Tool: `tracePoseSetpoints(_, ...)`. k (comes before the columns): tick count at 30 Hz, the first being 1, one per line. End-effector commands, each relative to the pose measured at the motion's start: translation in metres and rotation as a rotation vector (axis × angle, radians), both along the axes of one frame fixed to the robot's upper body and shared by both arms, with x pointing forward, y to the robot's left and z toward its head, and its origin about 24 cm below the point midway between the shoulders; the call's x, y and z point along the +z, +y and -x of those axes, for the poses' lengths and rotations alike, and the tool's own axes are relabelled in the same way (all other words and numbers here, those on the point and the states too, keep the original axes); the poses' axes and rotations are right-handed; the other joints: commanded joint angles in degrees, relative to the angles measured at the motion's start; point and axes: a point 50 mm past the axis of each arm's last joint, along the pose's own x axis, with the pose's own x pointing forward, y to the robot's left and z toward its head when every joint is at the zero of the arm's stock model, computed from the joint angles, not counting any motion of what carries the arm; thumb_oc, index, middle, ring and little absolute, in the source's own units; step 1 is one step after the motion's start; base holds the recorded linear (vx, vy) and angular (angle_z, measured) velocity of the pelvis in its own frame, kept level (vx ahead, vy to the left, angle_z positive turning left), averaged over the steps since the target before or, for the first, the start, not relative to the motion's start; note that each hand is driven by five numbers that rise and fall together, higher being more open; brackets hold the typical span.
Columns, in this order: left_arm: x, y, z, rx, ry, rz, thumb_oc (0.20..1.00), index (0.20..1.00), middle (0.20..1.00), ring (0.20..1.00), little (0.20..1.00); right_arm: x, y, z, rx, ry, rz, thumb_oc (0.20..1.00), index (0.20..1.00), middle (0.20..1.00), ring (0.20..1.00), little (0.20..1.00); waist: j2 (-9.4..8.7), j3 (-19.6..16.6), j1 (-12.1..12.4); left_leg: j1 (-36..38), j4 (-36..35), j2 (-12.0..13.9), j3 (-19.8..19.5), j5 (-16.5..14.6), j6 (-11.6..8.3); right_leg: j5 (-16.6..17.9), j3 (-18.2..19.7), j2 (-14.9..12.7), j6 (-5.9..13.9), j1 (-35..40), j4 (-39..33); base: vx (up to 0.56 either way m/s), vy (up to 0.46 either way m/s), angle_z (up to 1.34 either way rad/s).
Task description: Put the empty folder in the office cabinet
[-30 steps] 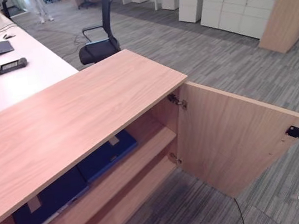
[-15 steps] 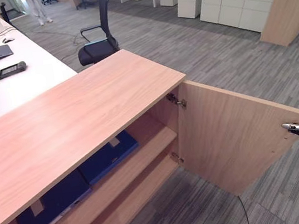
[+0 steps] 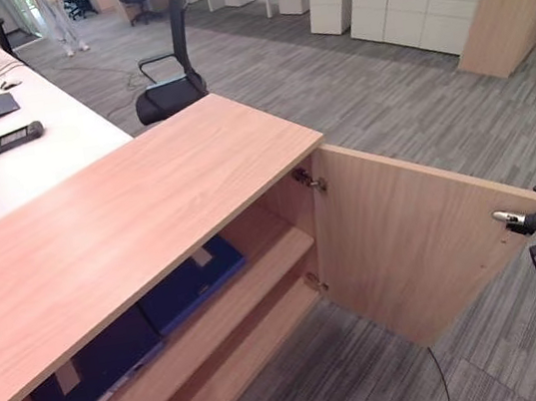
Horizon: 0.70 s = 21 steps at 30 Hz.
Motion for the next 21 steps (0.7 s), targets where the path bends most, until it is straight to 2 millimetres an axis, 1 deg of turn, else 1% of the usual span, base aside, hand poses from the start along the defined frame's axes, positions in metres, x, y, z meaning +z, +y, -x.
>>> tracePoseSetpoints(1, 0.002, 0.011, -0.012, -0.01, -0.021, -0.012, 1.0, 1.0, 1.0, 1.0, 1.0, -0.018, 0.138, -0.041, 0.671, 0.0, -0.189, 1.0, 1.0, 1.0, 1.0, 1.0, -2.59, -0.53, 4.59, 1.7, 1.03, -1.07, -5.33, -5.55, 0.69, -4.34, -1.91, 2.65, -1.24, -1.48, 1.95, -0.02, 0.016, -0.08)
tracePoseSetpoints(2, 0.002, 0.009, -0.014, 0.003, -0.032, 0.0, 1.0, 1.0, 1.0, 1.0, 1.0, -0.028, 0.155, -0.034, 0.747, 0.039, -0.233, 1.0, 1.0, 1.0, 1.0, 1.0, -2.53, -0.42, 4.56, 1.66, 1.03, -1.06, -5.33, -5.5, 0.64, -4.45, -1.92, 2.71, -1.31, -1.53, 2.04, -0.02, 0.022, -0.21)
tracePoseSetpoints(3, 0.001, 0.006, -0.017, 0.018, -0.048, 0.012, 1.0, 1.0, 1.0, 1.0, 1.0, -0.044, 0.191, -0.016, 0.902, 0.1, -0.324, 1.0, 1.0, 1.0, 1.0, 1.0, -2.44, 0.02, 4.58, 1.75, 1.02, -0.94, -5.35, -5.46, 0.53, -4.61, -2.0, 2.83, -1.36, -1.48, 2.19, -0.01, 0.02, -0.28)
tracePoseSetpoints(4, 0.001, 0.005, -0.018, 0.026, -0.052, 0.013, 1.0, 1.0, 1.0, 1.0, 1.0, -0.047, 0.203, -0.011, 0.944, 0.113, -0.366, 1.0, 1.0, 1.0, 1.0, 1.0, -2.44, 0.1, 4.56, 1.68, 1.02, -0.92, -5.4, -5.41, 0.5, -4.63, -2.02, 2.83, -1.38, -1.53, 2.23, -0.01, 0.013, -0.31)
tracePoseSetpoints(5, 0.001, 0.005, -0.018, 0.026, -0.052, 0.013, 1.0, 1.0, 1.0, 1.0, 1.0, -0.047, 0.203, -0.011, 0.944, 0.112, -0.366, 1.0, 1.0, 1.0, 1.0, 1.0, -2.51, -0.04, 4.53, 1.44, 1.03, -0.98, -5.41, -5.29, 0.52, -4.55, -2.03, 2.77, -1.39, -1.74, 2.22, -0.01, 0.015, -0.23)
tracePoseSetpoints(6, 0.001, 0.003, -0.018, 0.044, -0.059, 0.02, 1.0, 1.0, 1.0, 1.0, 1.0, -0.047, 0.23, 0.001, 1.051, 0.114, -0.48, 1.0, 1.0, 1.0, 1.0, 1.0, -2.49, 0.23, 4.62, 1.53, 1.01, -0.84, -5.52, -5.29, 0.42, -4.63, -2.29, 2.81, -1.42, -1.63, 2.33, -0.01, 0.012, -0.17)
tracePoseSetpoints(7, 0.001, 0.003, -0.018, 0.044, -0.059, 0.02, 1.0, 1.0, 1.0, 1.0, 1.0, -0.047, 0.23, 0.0, 1.051, 0.114, -0.481, 1.0, 1.0, 1.0, 1.0, 1.0, -2.56, 0.07, 4.59, 1.28, 1.03, -0.91, -5.54, -5.16, 0.44, -4.55, -2.3, 2.74, -1.44, -1.87, 2.32, -0.02, 0.015, -0.14)
tracePoseSetpoints(9, 0.001, 0.002, -0.018, 0.089, -0.068, 0.023, 1.0, 1.0, 1.0, 1.0, 1.0, -0.047, 0.248, 0.009, 1.084, 0.092, -0.625, 1.0, 1.0, 1.0, 1.0, 1.0, -2.74, 0.11, 4.76, 1.17, 0.97, -0.85, -5.64, -5.05, 0.38, -4.42, -2.49, 2.66, -1.44, -1.96, 2.28, -0.02, 0.015, -0.14)
tracePoseSetpoints(10, 0.0, 0.002, -0.014, 0.146, -0.067, 0.019, 1.0, 1.0, 1.0, 1.0, 1.0, -0.043, 0.263, 0.016, 1.119, 0.073, -0.748, 1.0, 1.0, 1.0, 1.0, 1.0, -2.89, 0.16, 4.97, 1.34, 0.92, -0.71, -5.65, -5.09, 0.27, -4.42, -2.62, 2.74, -1.44, -1.76, 2.16, -0.01, 0.017, -0.18)
tracePoseSetpoints(11, 0.0, 0.002, -0.014, 0.146, -0.067, 0.019, 1.0, 1.0, 1.0, 1.0, 1.0, -0.043, 0.263, 0.016, 1.119, 0.072, -0.748, 1.0, 1.0, 1.0, 1.0, 1.0, -2.96, 0.03, 4.94, 1.12, 0.89, -0.78, -5.66, -4.94, 0.3, -4.33, -2.63, 2.68, -1.45, -1.96, 2.15, 0.0, 0.012, -0.11)
tracePoseSetpoints(13, 0.001, 0.004, -0.011, 0.195, -0.061, 0.012, 1.0, 1.0, 1.0, 1.0, 1.0, -0.039, 0.27, 0.02, 1.136, 0.051, -0.814, 1.0, 1.0, 1.0, 1.0, 1.0, -3.32, -0.11, 5.16, 1.06, 0.9, -0.72, -5.81, -4.84, 0.18, -4.36, -2.79, 2.72, -1.48, -1.92, 2.15, -0.01, 0.001, 0.13)
tracePoseSetpoints(15, 0.001, 0.003, -0.006, 0.229, -0.049, 0.013, 1.0, 1.0, 1.0, 1.0, 1.0, -0.038, 0.272, 0.023, 1.133, 0.043, -0.871, 1.0, 1.0, 1.0, 1.0, 1.0, -3.63, -0.24, 5.54, 1.16, 0.98, -0.58, -6.11, -4.94, 0.13, -4.4, -2.86, 2.81, -1.52, -1.63, 2.08, -0.01, 0.004, 0.4)
tracePoseSetpoints(16, 0.001, 0.004, -0.006, 0.229, -0.049, 0.013, 1.0, 1.0, 1.0, 1.0, 1.0, -0.038, 0.272, 0.023, 1.134, 0.043, -0.871, 1.0, 1.0, 1.0, 1.0, 1.0, -3.71, -0.37, 5.51, 0.93, 0.97, -0.66, -6.13, -4.8, 0.16, -4.3, -2.87, 2.74, -1.53, -1.84, 2.07, -0.01, 0.008, 0.56)
tracePoseSetpoints(18, 0.001, 0.006, -0.005, 0.254, -0.044, 0.006, 1.0, 1.0, 1.0, 1.0, 1.0, -0.04, 0.278, 0.027, 1.129, 0.052, -0.938, 1.0, 1.0, 1.0, 1.0, 1.0, -3.98, -0.59, 5.88, 1.15, 0.97, -0.47, -6.43, -4.91, 0.03, -4.36, -3.13, 2.85, -1.56, -1.47, 2.01, 0.01, -0.001, 0.37)
tracePoseSetpoints(20, 0.002, 0.011, -0.011, 0.267, -0.056, -0.01, 1.0, 1.0, 1.0, 1.0, 1.0, -0.045, 0.288, 0.037, 1.136, 0.084, -1.013, 1.0, 1.0, 1.0, 1.0, 1.0, -4.63, -0.89, 6.26, 1.09, 0.86, -0.24, -6.93, -4.79, -0.2, -4.39, -3.62, 3.07, -1.65, -1.39, 1.81, 0.02, -0.027, 0.16)
tracePoseSetpoints(21, 0.002, 0.011, -0.011, 0.267, -0.056, -0.01, 1.0, 1.0, 1.0, 1.0, 1.0, -0.045, 0.288, 0.037, 1.136, 0.084, -1.013, 1.0, 1.0, 1.0, 1.0, 1.0, -4.64, -0.9, 6.25, 1.08, 0.86, -0.24, -6.94, -4.79, -0.2, -4.39, -3.63, 3.07, -1.65, -1.39, 1.8, 0.02, -0.036, 0.14)
